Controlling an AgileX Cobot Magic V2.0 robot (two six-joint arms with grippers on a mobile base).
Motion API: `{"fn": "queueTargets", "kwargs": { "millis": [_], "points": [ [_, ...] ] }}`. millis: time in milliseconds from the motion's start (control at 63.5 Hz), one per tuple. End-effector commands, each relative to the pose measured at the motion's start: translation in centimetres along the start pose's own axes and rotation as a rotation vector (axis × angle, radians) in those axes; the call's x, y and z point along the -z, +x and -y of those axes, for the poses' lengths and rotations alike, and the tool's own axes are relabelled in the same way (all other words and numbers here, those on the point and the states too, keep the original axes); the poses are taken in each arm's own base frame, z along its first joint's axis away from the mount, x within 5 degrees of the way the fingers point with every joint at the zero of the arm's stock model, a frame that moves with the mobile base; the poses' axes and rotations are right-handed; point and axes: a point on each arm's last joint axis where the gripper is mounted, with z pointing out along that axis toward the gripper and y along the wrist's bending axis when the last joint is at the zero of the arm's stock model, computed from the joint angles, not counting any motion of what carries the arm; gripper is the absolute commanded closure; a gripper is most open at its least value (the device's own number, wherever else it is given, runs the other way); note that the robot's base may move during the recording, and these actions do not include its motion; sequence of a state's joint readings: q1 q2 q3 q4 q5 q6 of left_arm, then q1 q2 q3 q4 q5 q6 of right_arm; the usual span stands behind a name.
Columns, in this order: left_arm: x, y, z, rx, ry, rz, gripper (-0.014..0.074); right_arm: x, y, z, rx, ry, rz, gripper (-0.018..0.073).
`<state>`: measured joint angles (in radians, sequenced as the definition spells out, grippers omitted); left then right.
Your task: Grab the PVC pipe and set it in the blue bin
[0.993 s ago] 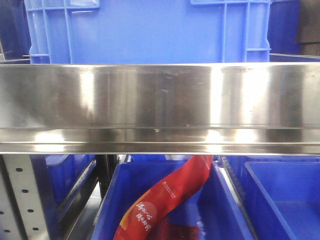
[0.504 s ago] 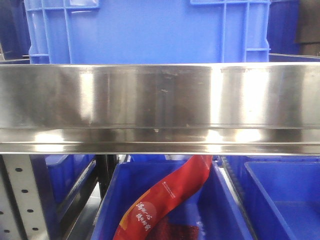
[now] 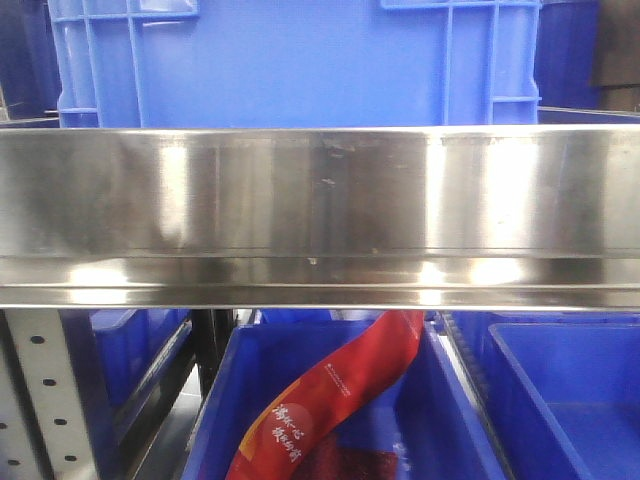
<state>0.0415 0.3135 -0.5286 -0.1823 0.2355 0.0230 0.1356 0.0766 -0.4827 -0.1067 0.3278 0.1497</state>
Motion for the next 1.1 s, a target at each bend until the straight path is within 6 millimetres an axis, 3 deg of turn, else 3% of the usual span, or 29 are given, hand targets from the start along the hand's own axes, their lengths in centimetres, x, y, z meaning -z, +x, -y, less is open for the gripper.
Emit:
{"fn": "queueTargets", "kwargs": {
  "millis": [0,236,599,662,741,1087],
  "points": [
    [0.1,-0.3,0.0,0.012,-0.003,0.028,0.0708,-0.1,0.5,0.0,0.002,0.003,-0.002,0.0727],
    [0.1,-0.3,0.0,0.012,-0.003,0.028,0.0708,-0.4,6.3,0.3,0.008,0.022,-0.100,0.0727],
    [0.2,-0.3,0.0,0.012,-0.002,0.030,0.0708,-1.2,12.8,1.6,0.017,0.209,-0.099,0.0727],
    [0.2,-0.3,0.0,0.012,-0.002,0.030,0.0708,-1.2,12.4,1.7,0.053,0.226,-0.046,0.0727],
    [0.2,-0.3,0.0,0.012,-0.002,0.030,0.0708,-1.2,12.8,1.9,0.097,0.250,-0.100,0.0727],
    [0.2,-0.3,0.0,0.012,-0.002,0.030,0.0708,-1.2,12.9,1.9,0.058,0.252,-0.097,0.0727]
  ]
}}
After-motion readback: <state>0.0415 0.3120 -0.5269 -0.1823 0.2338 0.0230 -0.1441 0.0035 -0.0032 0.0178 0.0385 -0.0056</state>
